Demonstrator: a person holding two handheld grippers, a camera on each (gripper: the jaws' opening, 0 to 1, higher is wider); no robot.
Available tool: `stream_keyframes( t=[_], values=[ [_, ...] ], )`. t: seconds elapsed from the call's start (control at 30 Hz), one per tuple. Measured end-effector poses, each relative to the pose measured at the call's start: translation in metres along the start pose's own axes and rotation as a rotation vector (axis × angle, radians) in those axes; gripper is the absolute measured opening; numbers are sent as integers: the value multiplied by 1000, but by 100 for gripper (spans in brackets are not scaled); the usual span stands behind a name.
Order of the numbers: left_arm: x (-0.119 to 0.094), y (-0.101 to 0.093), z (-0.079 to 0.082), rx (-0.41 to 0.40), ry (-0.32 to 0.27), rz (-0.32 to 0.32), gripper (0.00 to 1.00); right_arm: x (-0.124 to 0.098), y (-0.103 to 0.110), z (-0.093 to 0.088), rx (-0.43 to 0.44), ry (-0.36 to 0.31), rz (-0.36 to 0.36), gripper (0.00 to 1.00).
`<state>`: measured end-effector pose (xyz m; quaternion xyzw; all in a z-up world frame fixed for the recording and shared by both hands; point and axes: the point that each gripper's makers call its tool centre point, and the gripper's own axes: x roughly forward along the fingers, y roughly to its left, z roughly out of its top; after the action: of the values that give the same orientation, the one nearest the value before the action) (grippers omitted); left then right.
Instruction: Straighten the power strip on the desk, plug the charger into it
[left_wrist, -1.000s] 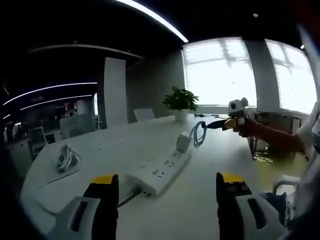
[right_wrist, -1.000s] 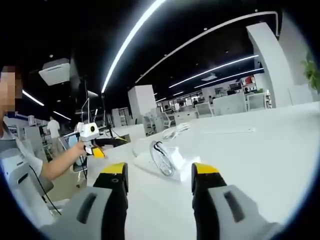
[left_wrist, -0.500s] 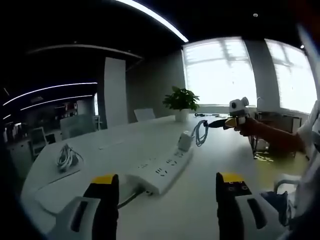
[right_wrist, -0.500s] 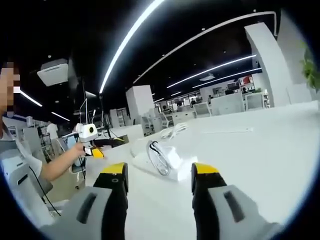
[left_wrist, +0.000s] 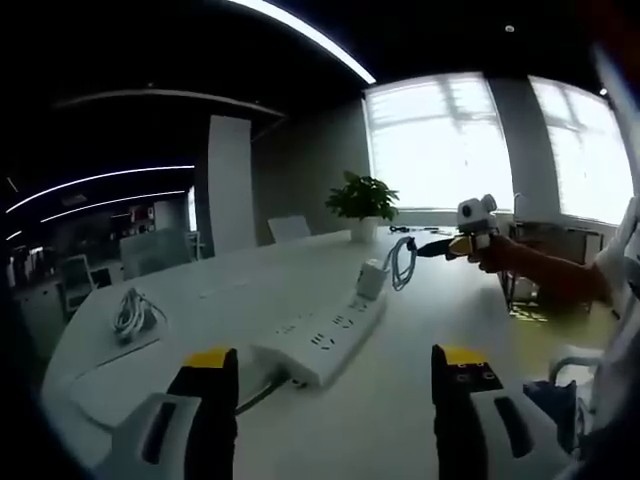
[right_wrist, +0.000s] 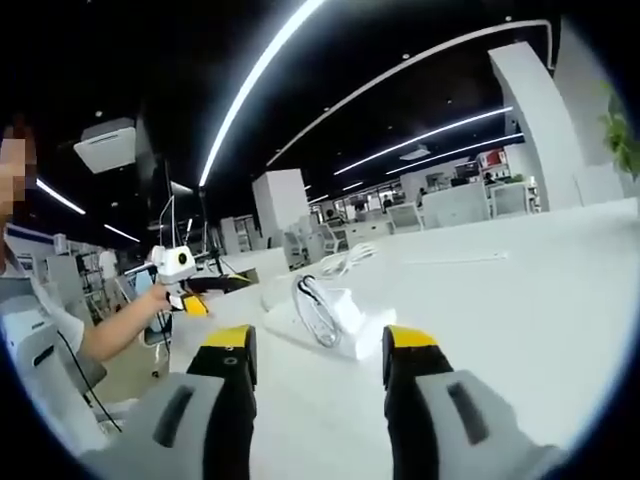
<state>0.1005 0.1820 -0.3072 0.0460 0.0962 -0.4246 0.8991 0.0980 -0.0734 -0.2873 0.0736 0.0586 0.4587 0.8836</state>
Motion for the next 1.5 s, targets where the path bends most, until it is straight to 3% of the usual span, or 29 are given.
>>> stream_keyframes(
  t=[0.87, 1.5],
  values=[
    [3, -10, 1, 7, 16, -4, 81, -12, -3, 5, 30, -42, 5, 48],
    [3, -11, 3, 15, 18, -2, 81, -8, -5, -3, 46, -37, 9, 48]
  ],
)
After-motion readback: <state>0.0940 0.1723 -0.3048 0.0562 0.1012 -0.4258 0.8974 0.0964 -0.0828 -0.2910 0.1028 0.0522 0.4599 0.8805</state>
